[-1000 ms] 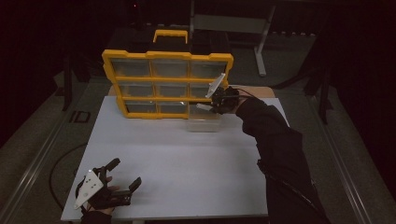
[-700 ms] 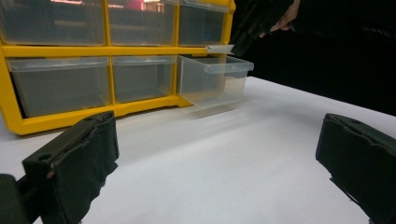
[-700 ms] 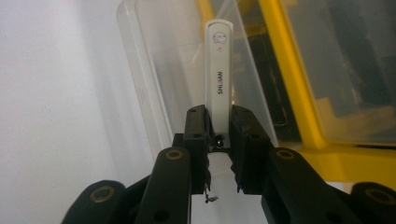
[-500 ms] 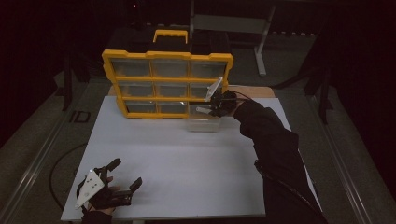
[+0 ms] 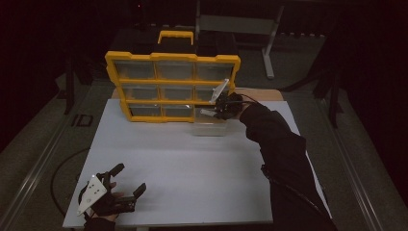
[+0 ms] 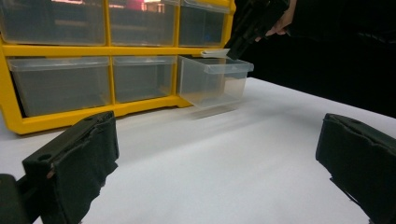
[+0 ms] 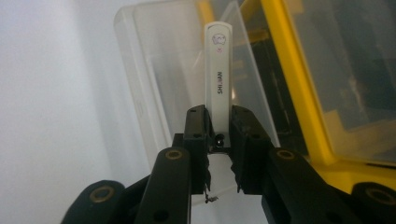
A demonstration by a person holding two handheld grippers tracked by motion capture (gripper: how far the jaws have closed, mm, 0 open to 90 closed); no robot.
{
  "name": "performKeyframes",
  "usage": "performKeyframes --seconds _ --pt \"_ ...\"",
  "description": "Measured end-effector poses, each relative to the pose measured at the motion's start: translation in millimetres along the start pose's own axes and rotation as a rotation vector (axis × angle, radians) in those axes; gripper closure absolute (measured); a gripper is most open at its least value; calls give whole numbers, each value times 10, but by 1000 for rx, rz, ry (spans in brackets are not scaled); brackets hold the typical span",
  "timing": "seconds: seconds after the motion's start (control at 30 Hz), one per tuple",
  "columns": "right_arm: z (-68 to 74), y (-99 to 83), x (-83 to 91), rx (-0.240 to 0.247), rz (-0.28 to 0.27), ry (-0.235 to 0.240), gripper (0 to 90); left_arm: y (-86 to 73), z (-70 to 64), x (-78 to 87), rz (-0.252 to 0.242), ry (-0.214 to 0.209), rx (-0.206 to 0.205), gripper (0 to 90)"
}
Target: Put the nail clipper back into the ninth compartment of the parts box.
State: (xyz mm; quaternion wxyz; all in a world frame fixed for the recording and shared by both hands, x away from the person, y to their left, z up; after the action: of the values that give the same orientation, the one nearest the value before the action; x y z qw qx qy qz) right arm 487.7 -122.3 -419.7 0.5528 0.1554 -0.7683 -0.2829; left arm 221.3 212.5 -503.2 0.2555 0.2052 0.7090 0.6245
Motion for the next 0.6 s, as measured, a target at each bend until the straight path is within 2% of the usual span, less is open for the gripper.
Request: performKeyframes --seconds 0.07,0.13,0.27,0.4,0.53,0.6 --pt "1 13 17 -4 -20 -7 649 1 -1 0 -1 0 1 3" --pt "5 23 35 -10 -21 -20 594 1 -2 1 0 -1 0 3" --pt "15 39 84 -44 -18 -15 451 7 1 6 0 0 -4 3" --pt "49 34 107 -81 -8 12 368 9 4 8 0 1 -5 3" --pt "66 35 130 -114 -26 6 303 8 -5 2 3 -1 -10 3" --pt "79 28 124 -135 -25 -1 232 8 -4 -1 3 0 -10 3"
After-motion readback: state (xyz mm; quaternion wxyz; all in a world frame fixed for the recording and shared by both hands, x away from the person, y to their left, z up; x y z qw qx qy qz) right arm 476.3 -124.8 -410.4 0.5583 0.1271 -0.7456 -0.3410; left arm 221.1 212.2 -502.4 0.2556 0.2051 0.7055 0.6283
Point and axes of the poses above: each handheld gripper's, and its own axes: x roughly backward along the jaws, y roughly out of its top, z roughly to its left, the point moved 3 cm from there along -x, roughly forward along the jaws, and after that the axes turned 12 degrees about -z, right-handed, at the moved point
